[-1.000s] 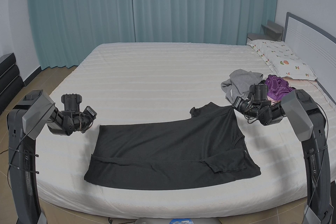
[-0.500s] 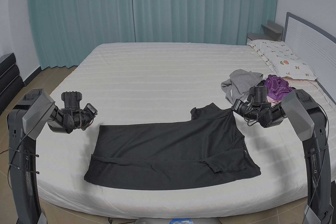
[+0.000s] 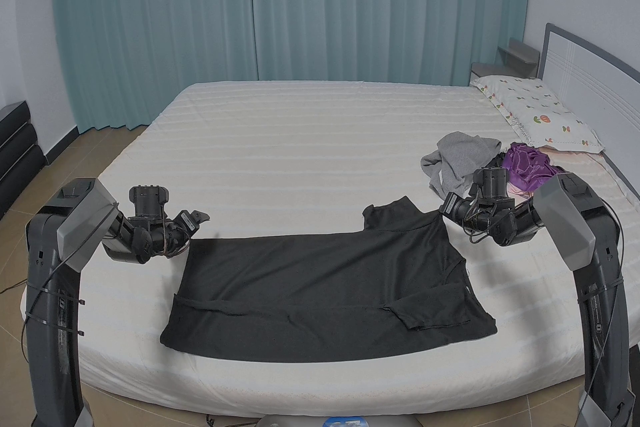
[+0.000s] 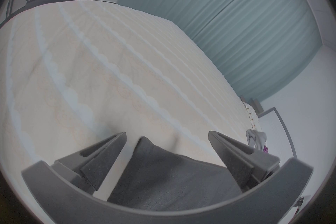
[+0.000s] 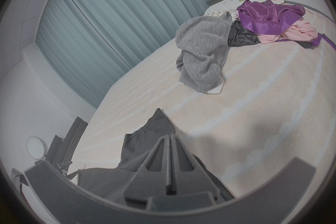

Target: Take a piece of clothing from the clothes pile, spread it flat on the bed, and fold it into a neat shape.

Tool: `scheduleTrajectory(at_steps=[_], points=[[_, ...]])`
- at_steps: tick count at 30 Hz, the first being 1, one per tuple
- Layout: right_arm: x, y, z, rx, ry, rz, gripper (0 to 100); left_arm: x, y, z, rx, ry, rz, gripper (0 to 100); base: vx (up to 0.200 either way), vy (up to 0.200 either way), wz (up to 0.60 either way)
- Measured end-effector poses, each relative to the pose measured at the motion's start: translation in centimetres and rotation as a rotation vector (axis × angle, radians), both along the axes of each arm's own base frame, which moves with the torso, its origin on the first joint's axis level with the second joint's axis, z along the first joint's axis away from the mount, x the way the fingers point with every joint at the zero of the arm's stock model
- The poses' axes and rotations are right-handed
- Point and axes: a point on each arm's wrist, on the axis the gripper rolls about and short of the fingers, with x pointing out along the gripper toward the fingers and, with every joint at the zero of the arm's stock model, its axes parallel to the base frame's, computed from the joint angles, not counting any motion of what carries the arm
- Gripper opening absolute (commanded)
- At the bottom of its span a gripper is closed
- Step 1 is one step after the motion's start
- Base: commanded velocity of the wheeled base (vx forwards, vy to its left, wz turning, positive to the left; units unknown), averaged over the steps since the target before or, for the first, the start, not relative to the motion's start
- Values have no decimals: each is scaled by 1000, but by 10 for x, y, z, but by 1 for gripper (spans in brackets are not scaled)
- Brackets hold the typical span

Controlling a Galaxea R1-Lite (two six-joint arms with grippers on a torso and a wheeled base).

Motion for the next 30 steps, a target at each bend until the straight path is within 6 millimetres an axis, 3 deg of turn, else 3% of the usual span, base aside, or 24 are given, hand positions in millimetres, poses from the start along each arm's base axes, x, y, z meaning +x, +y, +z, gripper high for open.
scheduleTrajectory(at_steps=[5,6,20,30], points=[[1,0,-3,0,1,-1,0,2,-7,-7,8,6,-22,100,0,0,0],[2,0,-4,0,0,0,0,2,-7,-8,9,6,-22,0,0,0,0],[4,-2,-4,2,-7,-6,0,5,-5,-19,103,1,52,0,0,0,0],[7,-3,-1,8,-44,-9,0,5,-1,-11,15,-80,135,0,0,0,0]])
